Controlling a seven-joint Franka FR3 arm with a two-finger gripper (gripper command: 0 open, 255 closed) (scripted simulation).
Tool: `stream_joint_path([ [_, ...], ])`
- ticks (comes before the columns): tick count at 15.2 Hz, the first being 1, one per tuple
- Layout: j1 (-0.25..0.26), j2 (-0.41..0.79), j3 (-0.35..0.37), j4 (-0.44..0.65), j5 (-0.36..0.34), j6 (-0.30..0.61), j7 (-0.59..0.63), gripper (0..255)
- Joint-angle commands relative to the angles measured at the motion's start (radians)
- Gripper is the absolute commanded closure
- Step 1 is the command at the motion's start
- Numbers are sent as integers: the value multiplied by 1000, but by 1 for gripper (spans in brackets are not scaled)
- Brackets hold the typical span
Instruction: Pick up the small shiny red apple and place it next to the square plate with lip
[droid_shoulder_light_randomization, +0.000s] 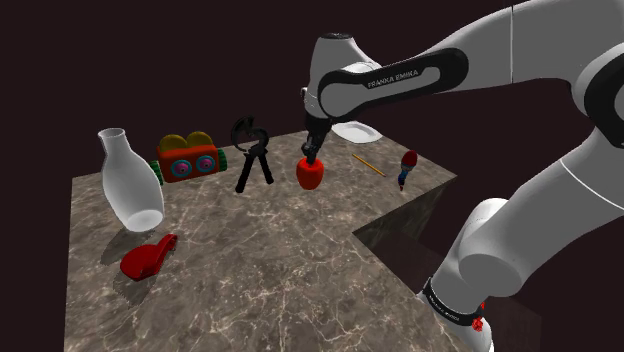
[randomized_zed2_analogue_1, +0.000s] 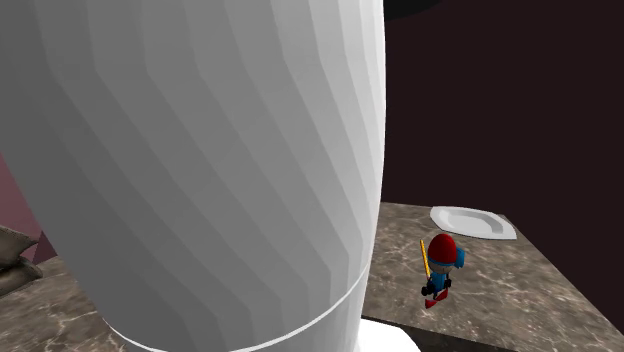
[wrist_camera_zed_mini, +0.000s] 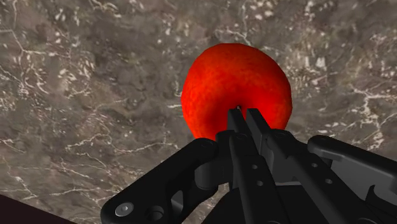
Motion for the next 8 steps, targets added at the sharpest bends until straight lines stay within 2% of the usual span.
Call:
stream_joint_path([
  [1,0,-8,0,17,1,-24,-2,255],
  [8,2,-28,0,93,6,-120,-10,255],
])
